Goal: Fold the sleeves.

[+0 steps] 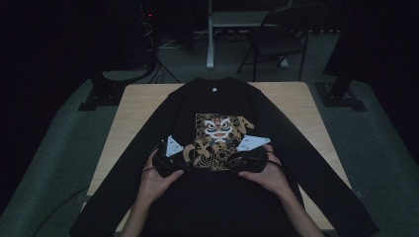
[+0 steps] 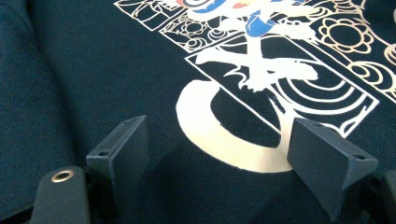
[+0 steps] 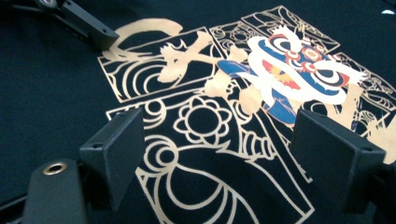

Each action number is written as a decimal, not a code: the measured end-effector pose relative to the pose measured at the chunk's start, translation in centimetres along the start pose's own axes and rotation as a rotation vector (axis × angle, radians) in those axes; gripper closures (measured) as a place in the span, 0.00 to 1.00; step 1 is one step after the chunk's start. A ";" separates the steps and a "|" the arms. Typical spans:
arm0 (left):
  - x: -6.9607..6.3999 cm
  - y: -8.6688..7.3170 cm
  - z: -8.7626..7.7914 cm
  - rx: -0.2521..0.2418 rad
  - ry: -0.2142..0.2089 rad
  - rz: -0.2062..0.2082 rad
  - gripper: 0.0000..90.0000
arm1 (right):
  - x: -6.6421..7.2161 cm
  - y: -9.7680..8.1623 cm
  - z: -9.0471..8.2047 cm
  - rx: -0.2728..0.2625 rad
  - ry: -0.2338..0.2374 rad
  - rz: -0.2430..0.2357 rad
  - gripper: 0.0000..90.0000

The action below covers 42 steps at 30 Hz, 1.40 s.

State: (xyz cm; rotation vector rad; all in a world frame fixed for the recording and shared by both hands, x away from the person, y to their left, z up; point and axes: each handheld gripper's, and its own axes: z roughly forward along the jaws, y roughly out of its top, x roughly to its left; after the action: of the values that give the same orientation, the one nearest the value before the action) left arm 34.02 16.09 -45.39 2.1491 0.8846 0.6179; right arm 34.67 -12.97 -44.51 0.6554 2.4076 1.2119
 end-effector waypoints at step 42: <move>0.2 0.0 0.1 0.008 -0.012 -0.011 0.24 | -4.0 -1.4 -4.7 -0.006 -0.086 0.058 0.19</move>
State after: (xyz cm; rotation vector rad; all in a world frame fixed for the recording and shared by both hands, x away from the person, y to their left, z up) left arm 34.18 16.18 -45.37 2.1512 0.8934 0.5966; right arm 35.27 -18.91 -42.55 0.7644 2.3280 1.1882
